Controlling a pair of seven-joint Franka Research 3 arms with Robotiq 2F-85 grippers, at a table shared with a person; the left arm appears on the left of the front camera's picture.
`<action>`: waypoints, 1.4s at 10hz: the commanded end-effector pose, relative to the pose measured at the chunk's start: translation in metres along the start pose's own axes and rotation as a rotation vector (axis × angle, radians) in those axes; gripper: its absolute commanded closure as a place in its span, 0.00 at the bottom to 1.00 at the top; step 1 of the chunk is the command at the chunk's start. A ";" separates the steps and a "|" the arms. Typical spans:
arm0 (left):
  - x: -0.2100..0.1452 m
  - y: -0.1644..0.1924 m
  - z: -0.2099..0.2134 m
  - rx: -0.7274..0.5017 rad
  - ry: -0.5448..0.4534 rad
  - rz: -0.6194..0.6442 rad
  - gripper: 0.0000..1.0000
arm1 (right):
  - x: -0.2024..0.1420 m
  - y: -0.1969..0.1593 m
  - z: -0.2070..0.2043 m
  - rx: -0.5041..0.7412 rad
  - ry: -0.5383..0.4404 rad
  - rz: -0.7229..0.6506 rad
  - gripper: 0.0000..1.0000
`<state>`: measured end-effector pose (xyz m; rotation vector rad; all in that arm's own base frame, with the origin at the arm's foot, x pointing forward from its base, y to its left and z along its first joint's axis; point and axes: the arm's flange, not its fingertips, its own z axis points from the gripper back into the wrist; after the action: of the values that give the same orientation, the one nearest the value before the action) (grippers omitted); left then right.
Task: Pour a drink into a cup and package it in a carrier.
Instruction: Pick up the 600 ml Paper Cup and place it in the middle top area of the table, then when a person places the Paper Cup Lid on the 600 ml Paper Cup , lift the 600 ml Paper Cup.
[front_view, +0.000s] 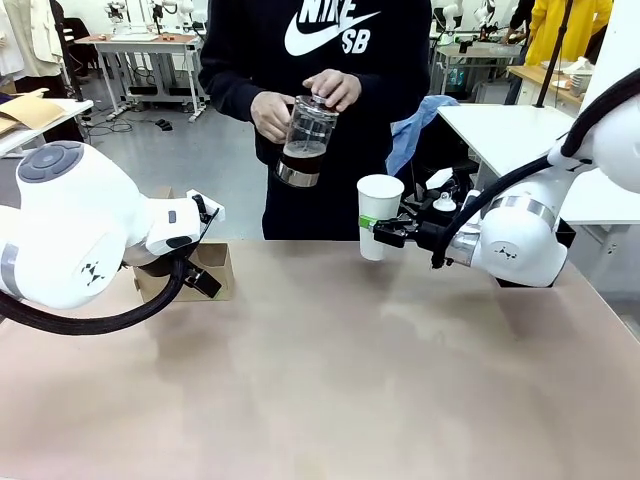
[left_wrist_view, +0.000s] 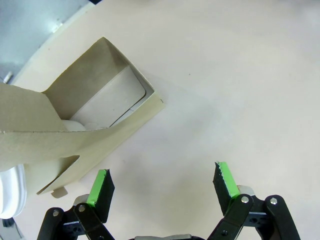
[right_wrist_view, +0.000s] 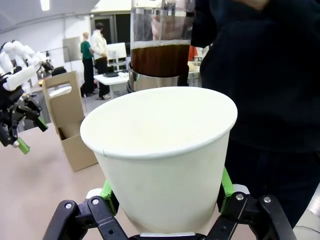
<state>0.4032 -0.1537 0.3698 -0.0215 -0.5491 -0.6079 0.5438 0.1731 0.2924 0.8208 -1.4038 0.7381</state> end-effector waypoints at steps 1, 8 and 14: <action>0.000 0.001 0.001 -0.001 -0.002 0.004 0.00 | 0.005 0.001 0.001 -0.004 -0.007 0.002 0.13; 0.000 0.001 0.001 -0.001 -0.002 0.004 0.00 | 0.005 0.001 0.001 -0.004 -0.007 0.002 0.13; 0.000 0.001 0.001 -0.001 -0.002 0.004 0.00 | 0.005 0.001 0.001 -0.004 -0.007 0.002 0.13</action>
<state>0.4032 -0.1537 0.3698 -0.0215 -0.5491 -0.6080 0.5443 0.1710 0.2933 0.8164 -1.4066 0.7385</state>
